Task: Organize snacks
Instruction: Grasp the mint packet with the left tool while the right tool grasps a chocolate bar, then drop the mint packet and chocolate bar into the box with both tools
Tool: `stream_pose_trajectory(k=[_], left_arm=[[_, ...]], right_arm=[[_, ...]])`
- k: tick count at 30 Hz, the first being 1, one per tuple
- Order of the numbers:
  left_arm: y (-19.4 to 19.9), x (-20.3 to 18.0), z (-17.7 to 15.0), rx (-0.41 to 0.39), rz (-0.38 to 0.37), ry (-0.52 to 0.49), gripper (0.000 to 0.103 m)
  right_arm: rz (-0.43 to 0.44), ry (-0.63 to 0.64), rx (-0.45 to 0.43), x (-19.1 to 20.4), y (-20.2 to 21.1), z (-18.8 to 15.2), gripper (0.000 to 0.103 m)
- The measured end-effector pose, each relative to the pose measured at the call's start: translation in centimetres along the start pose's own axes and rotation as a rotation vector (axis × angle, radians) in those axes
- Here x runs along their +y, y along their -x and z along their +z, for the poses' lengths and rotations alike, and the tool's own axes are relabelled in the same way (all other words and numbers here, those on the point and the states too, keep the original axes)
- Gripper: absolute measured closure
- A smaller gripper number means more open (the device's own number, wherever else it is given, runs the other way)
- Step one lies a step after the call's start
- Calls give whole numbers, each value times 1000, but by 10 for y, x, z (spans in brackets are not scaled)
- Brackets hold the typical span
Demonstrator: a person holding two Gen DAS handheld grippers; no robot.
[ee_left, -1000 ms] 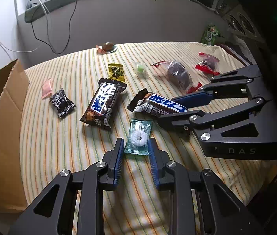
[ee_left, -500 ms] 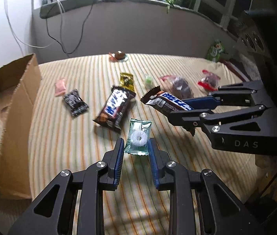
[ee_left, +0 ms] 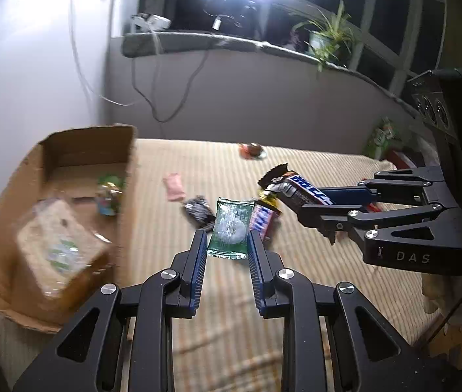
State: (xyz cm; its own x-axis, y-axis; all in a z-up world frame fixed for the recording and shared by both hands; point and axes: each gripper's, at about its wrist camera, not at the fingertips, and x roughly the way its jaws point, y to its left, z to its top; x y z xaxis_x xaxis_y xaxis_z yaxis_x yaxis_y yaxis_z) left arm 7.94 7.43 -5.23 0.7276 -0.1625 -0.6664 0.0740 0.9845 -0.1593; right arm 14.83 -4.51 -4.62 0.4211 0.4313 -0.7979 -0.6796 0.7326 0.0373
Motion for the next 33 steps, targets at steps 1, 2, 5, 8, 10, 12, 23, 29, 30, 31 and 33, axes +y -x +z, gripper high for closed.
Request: stream_pose_trajectory(k=[1, 2, 5, 8, 10, 12, 23, 29, 30, 31, 33], left_arm=[[3, 6, 1, -6, 12, 7, 79], [4, 10, 1, -11, 19, 12, 79], [9, 25, 4, -26, 44, 36, 79], [13, 39, 5, -42, 66, 58, 79], [17, 49, 7, -53, 83, 71, 79], [18, 58, 10, -59, 99, 82, 79], [20, 102, 17, -73, 183, 140, 79], [18, 121, 22, -79, 211, 169, 79], [18, 123, 22, -80, 214, 172, 79], [17, 125, 23, -79, 217, 174, 79], [15, 128, 23, -76, 221, 176, 79]], right_arm=[[3, 4, -3, 2, 0, 3, 73], [5, 9, -7, 5, -1, 8, 73], [11, 30, -15, 15, -5, 20, 73], [20, 46, -20, 24, -11, 32, 73], [26, 57, -25, 31, -15, 40, 73], [35, 68, -29, 37, -19, 49, 73], [71, 130, -28, 71, -57, 92, 73], [95, 138, -18, 82, -78, 110, 73], [98, 141, -17, 84, -81, 112, 73], [101, 144, -15, 86, -84, 115, 73], [106, 148, -11, 89, -90, 120, 73]])
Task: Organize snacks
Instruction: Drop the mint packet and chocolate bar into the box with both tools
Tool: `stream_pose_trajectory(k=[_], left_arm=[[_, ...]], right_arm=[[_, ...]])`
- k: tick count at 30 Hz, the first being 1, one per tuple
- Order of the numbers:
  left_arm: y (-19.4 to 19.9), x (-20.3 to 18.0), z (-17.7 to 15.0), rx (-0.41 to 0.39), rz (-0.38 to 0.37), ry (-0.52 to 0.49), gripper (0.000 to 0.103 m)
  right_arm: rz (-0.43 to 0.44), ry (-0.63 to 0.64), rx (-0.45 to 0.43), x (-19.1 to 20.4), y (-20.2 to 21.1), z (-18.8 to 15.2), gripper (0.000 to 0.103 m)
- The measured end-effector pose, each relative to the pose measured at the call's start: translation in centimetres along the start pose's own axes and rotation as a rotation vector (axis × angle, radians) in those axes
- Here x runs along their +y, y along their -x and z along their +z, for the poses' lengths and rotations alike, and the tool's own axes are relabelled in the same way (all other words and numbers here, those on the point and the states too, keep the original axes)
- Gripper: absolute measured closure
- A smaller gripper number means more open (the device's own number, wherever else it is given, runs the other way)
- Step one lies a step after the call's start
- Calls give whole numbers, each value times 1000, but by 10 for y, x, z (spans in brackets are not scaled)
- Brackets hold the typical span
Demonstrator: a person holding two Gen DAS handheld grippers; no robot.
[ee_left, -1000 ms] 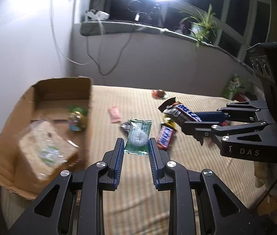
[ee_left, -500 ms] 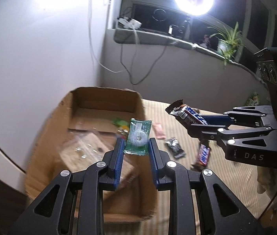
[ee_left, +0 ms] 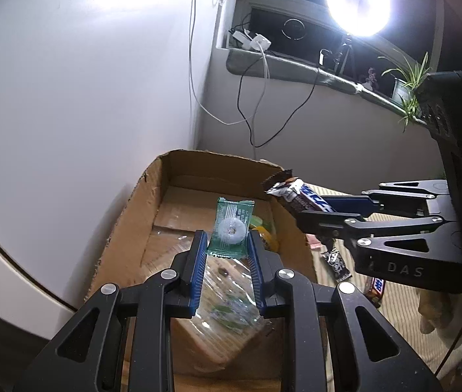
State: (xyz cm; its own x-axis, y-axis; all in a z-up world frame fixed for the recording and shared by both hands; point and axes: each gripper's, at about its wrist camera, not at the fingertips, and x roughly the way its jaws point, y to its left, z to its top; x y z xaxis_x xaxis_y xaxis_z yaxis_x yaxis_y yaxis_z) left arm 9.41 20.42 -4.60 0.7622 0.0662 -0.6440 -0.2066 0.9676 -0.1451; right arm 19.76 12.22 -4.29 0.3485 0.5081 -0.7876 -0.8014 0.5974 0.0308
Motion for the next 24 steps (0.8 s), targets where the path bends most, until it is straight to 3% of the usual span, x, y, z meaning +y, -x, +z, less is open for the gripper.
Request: stream_pose_trajectory(k=[18, 24], left_arm=[[-11, 14, 3, 15, 10, 25, 78], [-8, 12, 4, 6, 11, 23, 78]], right_arm=[[21, 20, 20, 10, -30, 15, 73], [6, 30, 6, 13, -19, 14, 64]])
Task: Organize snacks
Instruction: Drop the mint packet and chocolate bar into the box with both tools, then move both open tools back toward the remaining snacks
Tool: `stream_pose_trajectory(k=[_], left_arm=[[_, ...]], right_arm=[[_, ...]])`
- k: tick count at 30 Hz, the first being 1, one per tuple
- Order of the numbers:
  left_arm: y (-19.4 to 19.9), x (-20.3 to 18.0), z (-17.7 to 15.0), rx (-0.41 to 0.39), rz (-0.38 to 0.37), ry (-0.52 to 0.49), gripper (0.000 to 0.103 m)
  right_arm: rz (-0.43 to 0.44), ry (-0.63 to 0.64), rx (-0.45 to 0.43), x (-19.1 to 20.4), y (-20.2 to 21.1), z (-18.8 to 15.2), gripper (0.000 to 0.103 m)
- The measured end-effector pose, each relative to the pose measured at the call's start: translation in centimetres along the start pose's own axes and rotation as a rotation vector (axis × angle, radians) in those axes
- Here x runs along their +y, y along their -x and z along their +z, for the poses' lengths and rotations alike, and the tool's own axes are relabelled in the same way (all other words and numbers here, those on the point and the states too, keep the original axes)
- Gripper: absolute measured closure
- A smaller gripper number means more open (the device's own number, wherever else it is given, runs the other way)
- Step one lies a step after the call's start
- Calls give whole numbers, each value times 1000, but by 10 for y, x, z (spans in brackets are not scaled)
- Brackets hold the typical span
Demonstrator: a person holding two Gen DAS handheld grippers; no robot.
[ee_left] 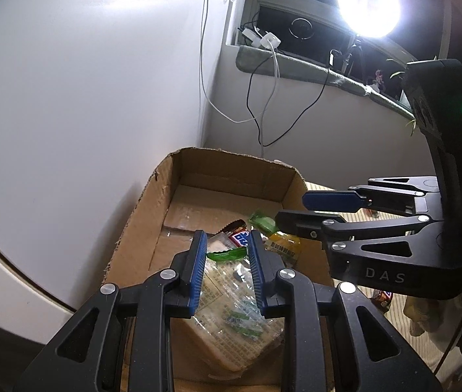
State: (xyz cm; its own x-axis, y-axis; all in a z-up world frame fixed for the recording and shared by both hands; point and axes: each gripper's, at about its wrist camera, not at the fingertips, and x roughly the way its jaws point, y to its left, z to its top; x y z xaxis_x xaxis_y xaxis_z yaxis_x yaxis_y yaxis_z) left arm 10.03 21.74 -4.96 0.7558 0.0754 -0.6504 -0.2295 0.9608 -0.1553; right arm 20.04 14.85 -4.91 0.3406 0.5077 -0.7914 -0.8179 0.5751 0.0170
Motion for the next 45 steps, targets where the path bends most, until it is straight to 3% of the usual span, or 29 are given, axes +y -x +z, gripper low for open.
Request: stream_pose_trajectory(k=[11, 15, 19, 21, 24, 26, 36, 45], left_arm=[[23, -19, -4, -32, -22, -14, 78], [32, -32, -7, -35, -45, -23, 78], [39, -47, -11, -40, -64, -33, 77], [40, -57, -14, -41, -78, -43, 77], [40, -70, -18, -39, -98, -59, 69], [39, -81, -21, -34, -116, -69, 59], [25, -119, -33, 23, -180, -106, 59], [1, -151, -47, 102, -239, -146, 59]], right_arm=[[-43, -41, -44, -15, 46, -19, 62], [-69, -61, -71, -27, 70, -36, 48], [-102, -90, -83, -42, 91, -56, 47], [-117, -107, -86, -49, 100, -66, 40], [-150, -133, -98, -63, 117, -84, 30], [-167, -150, -99, -71, 126, -95, 30], [-240, -268, -49, -125, 156, -168, 30], [-248, -318, 20, -143, 156, -223, 30]])
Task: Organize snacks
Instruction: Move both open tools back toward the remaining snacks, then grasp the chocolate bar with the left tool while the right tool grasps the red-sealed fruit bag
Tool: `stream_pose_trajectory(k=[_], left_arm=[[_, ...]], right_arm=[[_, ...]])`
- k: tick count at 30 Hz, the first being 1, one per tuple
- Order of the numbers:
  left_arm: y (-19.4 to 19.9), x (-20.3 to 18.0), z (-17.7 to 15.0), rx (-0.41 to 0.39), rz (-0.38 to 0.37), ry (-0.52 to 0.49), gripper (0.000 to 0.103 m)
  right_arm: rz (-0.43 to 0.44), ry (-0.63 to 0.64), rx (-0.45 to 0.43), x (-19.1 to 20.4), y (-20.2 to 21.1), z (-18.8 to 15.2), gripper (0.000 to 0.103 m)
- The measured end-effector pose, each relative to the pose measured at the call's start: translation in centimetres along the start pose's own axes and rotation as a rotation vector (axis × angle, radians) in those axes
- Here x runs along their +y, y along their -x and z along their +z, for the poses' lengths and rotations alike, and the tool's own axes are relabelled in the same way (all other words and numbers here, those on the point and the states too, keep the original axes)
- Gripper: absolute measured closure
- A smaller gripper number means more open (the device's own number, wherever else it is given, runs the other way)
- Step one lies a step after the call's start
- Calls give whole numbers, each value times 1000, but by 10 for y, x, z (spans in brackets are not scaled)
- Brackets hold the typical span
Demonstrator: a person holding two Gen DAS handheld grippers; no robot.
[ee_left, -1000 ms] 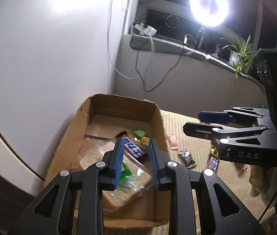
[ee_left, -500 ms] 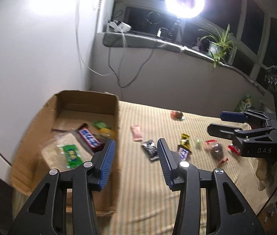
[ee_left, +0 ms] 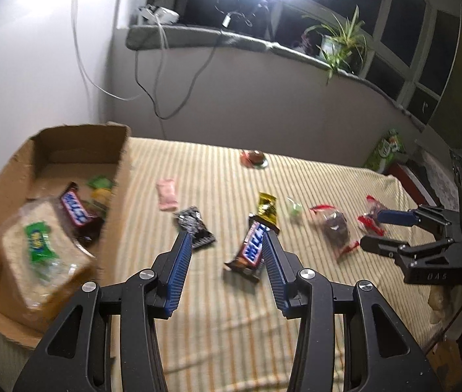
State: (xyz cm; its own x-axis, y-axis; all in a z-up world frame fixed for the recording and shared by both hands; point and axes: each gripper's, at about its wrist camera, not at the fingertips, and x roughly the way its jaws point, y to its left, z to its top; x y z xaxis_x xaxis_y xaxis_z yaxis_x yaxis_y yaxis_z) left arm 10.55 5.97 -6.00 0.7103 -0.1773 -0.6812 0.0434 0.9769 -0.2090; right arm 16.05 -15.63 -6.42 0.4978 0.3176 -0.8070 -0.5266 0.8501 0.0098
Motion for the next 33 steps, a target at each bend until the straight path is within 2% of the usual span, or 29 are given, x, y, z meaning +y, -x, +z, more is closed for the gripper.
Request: stream_pose_trajectory(k=[5, 7, 8, 33], left_arm=[[-19, -11, -2, 45, -24, -25, 59], [-25, -14, -1, 59, -28, -33, 59], [-29, -16, -2, 67, -28, -36, 59], [-89, -27, -2, 190, -21, -116, 59]], right_arm=[[22, -40, 23, -9, -10, -9, 32], [38, -57, 31, -13, -14, -10, 43], [43, -66, 37, -14, -17, -9, 44], [24, -94, 107, -19, -67, 2, 51]])
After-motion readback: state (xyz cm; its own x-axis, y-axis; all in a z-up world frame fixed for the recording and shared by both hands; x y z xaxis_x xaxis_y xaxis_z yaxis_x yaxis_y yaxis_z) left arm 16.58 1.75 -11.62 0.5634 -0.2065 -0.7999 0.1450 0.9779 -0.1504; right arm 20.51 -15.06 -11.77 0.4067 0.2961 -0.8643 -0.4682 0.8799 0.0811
